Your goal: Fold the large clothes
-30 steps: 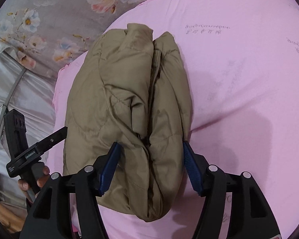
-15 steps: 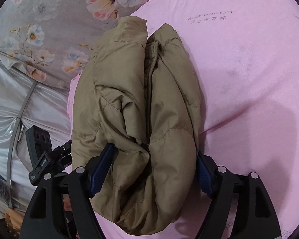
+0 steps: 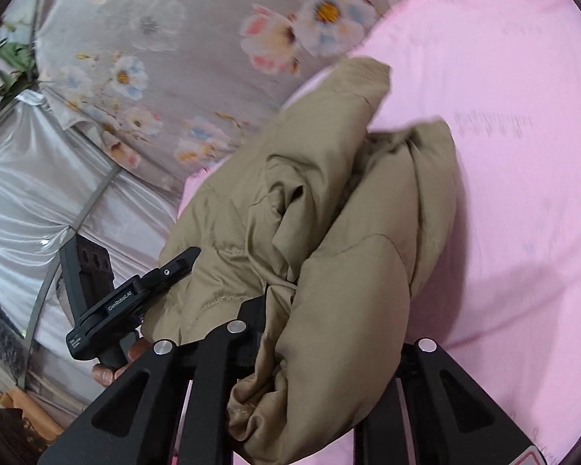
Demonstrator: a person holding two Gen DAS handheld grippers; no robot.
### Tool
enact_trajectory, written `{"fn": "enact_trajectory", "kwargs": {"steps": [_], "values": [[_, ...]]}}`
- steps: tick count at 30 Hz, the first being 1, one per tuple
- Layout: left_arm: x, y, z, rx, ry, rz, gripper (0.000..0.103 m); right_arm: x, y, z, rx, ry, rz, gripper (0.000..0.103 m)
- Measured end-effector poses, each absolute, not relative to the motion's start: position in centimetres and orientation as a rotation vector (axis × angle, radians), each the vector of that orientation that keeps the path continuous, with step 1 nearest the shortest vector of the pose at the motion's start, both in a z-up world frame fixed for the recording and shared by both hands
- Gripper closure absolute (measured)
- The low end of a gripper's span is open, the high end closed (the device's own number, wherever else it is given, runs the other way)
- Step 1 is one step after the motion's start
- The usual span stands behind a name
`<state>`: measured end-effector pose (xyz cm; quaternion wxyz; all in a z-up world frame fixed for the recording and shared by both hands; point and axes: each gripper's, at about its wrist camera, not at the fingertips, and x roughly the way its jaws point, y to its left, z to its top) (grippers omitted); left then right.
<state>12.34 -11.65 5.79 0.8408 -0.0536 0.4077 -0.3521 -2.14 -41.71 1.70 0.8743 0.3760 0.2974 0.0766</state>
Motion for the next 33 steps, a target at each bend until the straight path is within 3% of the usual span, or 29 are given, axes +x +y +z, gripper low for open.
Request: {"fn": "enact_trajectory", "kwargs": {"steps": [9, 16, 21, 26, 29, 33], "values": [[15.4, -10.4, 15.5, -0.104, 0.564, -0.811, 0.068, 2.3, -39.6, 13.1, 0.536, 0.389, 0.176, 0.087], [21.2, -8.4, 18.1, -0.102, 0.393, -0.776, 0.068, 9.4, -37.0, 16.5, 0.407, 0.279, 0.174, 0.086], [27.3, -7.2, 14.8, -0.099, 0.440, -0.707, 0.067, 16.7, -35.6, 12.3, 0.430, 0.334, 0.176, 0.086], [33.1, -5.1, 4.7, -0.098, 0.630, -0.625, 0.067, 23.5, -34.3, 2.9, 0.514, 0.535, 0.183, 0.085], [33.6, -3.0, -0.4, -0.060, 0.692, -0.571, 0.061, 24.3, -33.3, -2.7, 0.543, 0.635, 0.193, 0.083], [32.9, -0.3, -2.5, -0.096, 0.740, -0.605, 0.048, 23.5, -34.3, -5.5, 0.650, 0.682, 0.229, 0.069]]}}
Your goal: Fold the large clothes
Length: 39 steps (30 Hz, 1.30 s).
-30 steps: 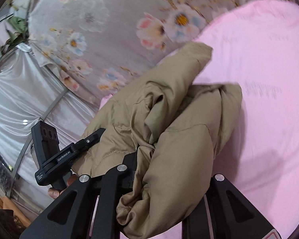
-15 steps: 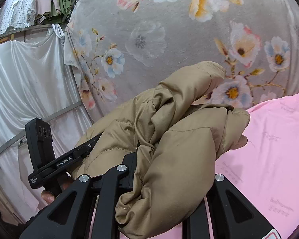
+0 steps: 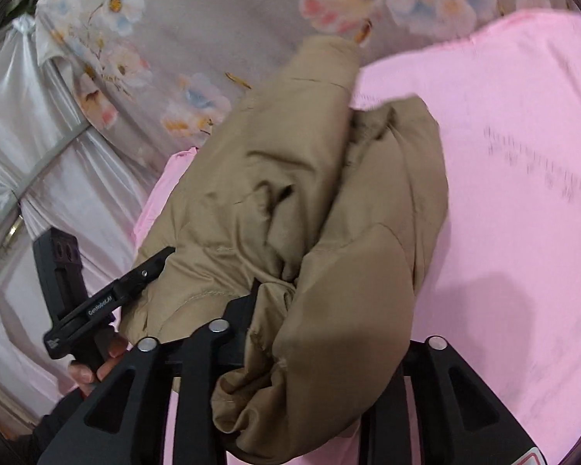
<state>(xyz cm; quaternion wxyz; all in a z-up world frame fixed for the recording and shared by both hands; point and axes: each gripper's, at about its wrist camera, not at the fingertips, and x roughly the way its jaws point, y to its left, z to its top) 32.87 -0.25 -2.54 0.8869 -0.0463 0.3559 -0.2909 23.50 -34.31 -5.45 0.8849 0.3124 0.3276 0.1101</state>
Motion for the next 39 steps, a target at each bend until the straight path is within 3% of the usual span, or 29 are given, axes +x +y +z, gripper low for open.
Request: {"fn": "enact_trajectory", "kwargs": {"steps": [3, 8, 13, 15, 16, 18, 20, 25, 31, 33, 39], "values": [[31.9, 0.1, -1.6, -0.053, 0.754, -0.583, 0.044, 22.2, -34.8, -4.9, 0.654, 0.726, 0.188, 0.058], [29.4, -0.6, 2.9, 0.138, 0.689, -0.447, 0.031, 18.7, -34.4, -0.4, 0.496, 0.729, 0.066, 0.057], [29.9, -2.0, 8.0, 0.166, 0.657, -0.314, 0.030, 18.4, -32.6, 6.1, 0.361, 0.609, -0.028, 0.057], [30.7, -2.9, 9.8, 0.125, 0.656, -0.298, 0.030, 19.4, -31.5, 8.4, 0.311, 0.559, -0.060, 0.066], [31.3, -3.7, 10.7, 0.112, 0.645, -0.273, 0.030, 20.3, -30.8, 9.4, 0.280, 0.545, -0.077, 0.079], [32.0, -5.0, 11.7, 0.096, 0.623, -0.258, 0.030, 22.4, -30.0, 10.5, 0.255, 0.541, -0.097, 0.092], [33.4, -6.6, 12.1, 0.083, 0.626, -0.245, 0.030, 24.7, -29.6, 11.1, 0.267, 0.542, -0.083, 0.096], [36.7, -10.2, 10.3, 0.096, 0.661, -0.224, 0.030, 30.5, -29.4, 9.6, 0.231, 0.557, -0.151, 0.098], [40.5, -13.1, 3.1, 0.163, 0.748, -0.178, 0.030, 36.0, -31.0, 2.2, 0.249, 0.688, -0.201, 0.100], [41.2, -12.2, 0.9, 0.090, 0.762, -0.196, 0.021, 36.6, -31.6, -0.4, 0.278, 0.687, -0.185, 0.102], [41.4, -11.7, -0.9, 0.036, 0.701, -0.196, 0.015, 37.0, -32.8, -2.5, 0.357, 0.658, -0.149, 0.103]]}}
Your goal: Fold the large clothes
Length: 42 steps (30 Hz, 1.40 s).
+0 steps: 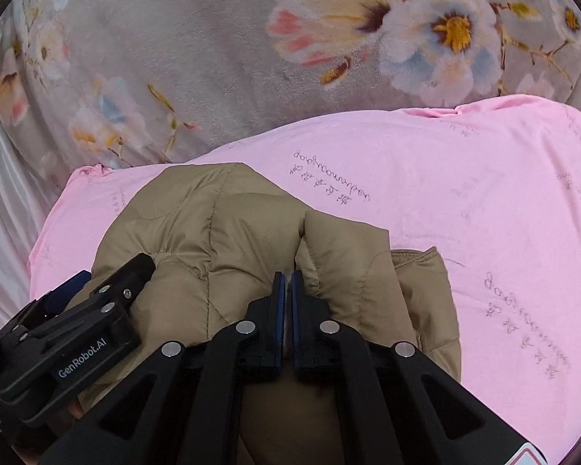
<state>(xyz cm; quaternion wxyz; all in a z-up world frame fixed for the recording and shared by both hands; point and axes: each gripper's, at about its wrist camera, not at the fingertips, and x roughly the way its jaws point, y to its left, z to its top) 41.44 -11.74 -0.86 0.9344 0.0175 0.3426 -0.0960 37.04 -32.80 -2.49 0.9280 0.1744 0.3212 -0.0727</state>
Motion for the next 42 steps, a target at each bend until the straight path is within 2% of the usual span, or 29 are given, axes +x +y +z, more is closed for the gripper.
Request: {"fn": "enact_trajectory", "kwargs": {"steps": [10, 29, 36, 39, 42], "values": [[42.2, -13.0, -1.6, 0.059, 0.694, -0.195, 0.012, 38.0, -34.3, -4.1, 0.472, 0.690, -0.100, 0.103], [42.4, -13.4, -1.8, 0.084, 0.696, -0.173, 0.011, 38.2, -34.1, -3.8, 0.446, 0.712, -0.133, 0.103], [41.7, -13.8, -1.3, 0.151, 0.718, -0.122, 0.011, 37.5, -32.8, -2.1, 0.318, 0.740, -0.203, 0.103], [39.8, -13.1, 0.0, 0.174, 0.721, -0.117, 0.011, 34.5, -31.5, 0.0, 0.269, 0.697, -0.204, 0.096], [37.6, -11.5, 1.5, 0.157, 0.748, -0.136, 0.011, 31.3, -30.8, 1.3, 0.270, 0.693, -0.181, 0.096]]}}
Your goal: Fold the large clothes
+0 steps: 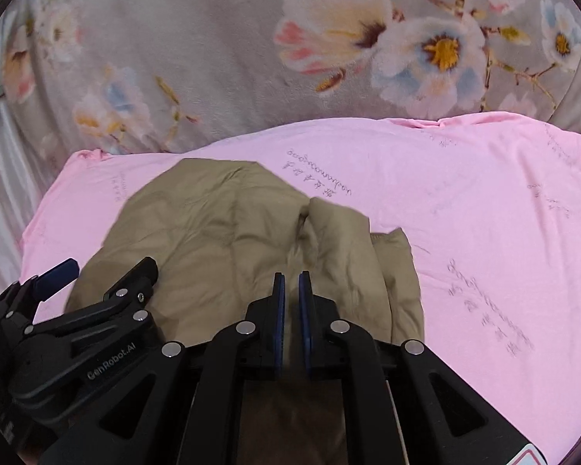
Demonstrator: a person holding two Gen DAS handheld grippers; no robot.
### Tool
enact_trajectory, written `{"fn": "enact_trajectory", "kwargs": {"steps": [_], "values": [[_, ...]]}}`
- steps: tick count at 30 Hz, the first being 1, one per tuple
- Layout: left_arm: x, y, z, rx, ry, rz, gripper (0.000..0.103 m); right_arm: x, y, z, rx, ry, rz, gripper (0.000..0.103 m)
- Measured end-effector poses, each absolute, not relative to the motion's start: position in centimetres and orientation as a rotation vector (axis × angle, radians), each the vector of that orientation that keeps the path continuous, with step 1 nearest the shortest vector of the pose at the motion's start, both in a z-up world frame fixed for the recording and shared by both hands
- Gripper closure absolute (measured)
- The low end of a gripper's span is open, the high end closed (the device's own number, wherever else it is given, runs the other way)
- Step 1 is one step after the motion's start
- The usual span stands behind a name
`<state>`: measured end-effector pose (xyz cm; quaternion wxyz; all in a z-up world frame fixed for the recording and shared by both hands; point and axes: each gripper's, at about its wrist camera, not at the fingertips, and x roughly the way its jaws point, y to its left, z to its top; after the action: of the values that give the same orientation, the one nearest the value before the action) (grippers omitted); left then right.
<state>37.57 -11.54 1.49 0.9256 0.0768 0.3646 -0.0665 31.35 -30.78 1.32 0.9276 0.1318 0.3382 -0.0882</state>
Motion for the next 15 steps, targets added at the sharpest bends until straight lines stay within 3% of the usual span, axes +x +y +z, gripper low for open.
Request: {"fn": "enact_trajectory", "kwargs": {"steps": [7, 15], "values": [[32.1, -9.2, 2.2, 0.191, 0.795, -0.201, 0.018, 26.8, -29.9, 0.0, 0.252, 0.753, -0.152, 0.096], [30.6, -8.6, -1.8, 0.169, 0.737, -0.173, 0.009, 26.0, -28.4, -2.9, 0.150, 0.714, -0.191, 0.099]]}}
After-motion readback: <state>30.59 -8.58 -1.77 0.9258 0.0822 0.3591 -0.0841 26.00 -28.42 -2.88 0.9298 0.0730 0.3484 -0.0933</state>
